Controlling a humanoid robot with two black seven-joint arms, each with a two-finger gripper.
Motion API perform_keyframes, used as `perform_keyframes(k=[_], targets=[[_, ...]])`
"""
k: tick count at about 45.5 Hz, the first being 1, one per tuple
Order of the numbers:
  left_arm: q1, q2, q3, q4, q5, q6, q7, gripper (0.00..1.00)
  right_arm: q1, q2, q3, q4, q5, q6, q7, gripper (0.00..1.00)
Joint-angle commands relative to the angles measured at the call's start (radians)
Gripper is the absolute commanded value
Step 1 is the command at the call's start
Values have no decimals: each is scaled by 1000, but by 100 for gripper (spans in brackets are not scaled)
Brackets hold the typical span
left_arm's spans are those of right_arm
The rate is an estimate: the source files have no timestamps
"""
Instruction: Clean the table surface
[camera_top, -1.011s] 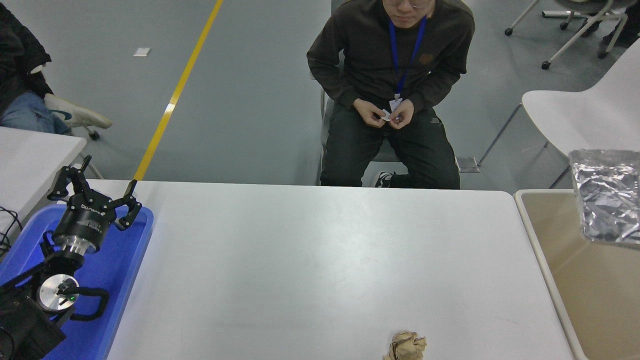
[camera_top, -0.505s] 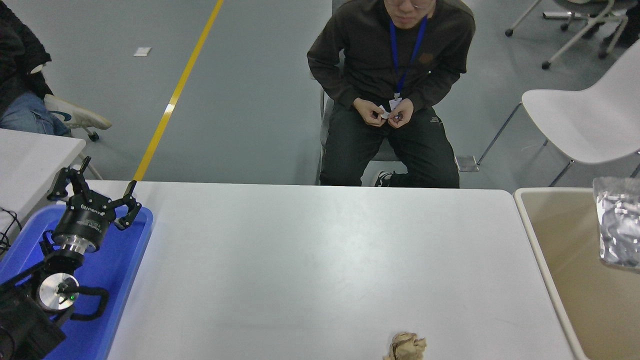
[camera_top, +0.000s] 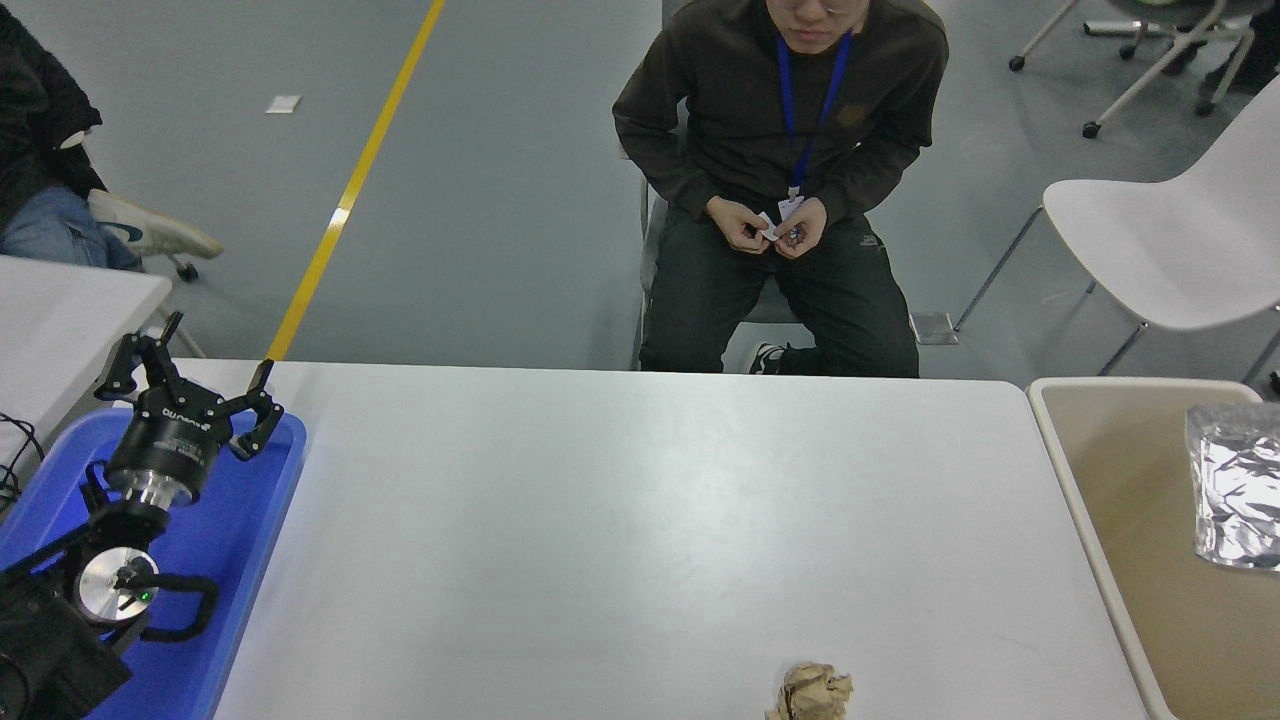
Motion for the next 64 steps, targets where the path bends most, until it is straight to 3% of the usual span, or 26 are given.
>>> perform_keyframes(k=[1, 25, 26, 27, 30, 32, 64], targets=[[0, 0, 0, 0, 0, 0, 0, 100, -24, 79, -8, -56, 13, -2, -19, 0], [0, 0, 0, 0, 0, 0, 0, 100, -32, 93, -16, -78, 55, 1, -53, 0], [0, 0, 0, 0, 0, -1, 0, 100, -30, 93, -16, -78, 58, 1, -70, 45], [0, 0, 0, 0, 1, -1, 0, 100, -29, 93, -15, -78, 61, 1, -73, 58], [0, 0, 0, 0, 0, -1, 0, 100, -29, 91, -16, -76, 84, 2, -74, 76], [0, 0, 0, 0, 0, 0, 0, 100, -29, 91, -18, -76, 97, 4, -74, 100], [0, 0, 0, 0, 0, 0, 0, 100, -26, 85, -4, -102, 197, 4, -77, 100]])
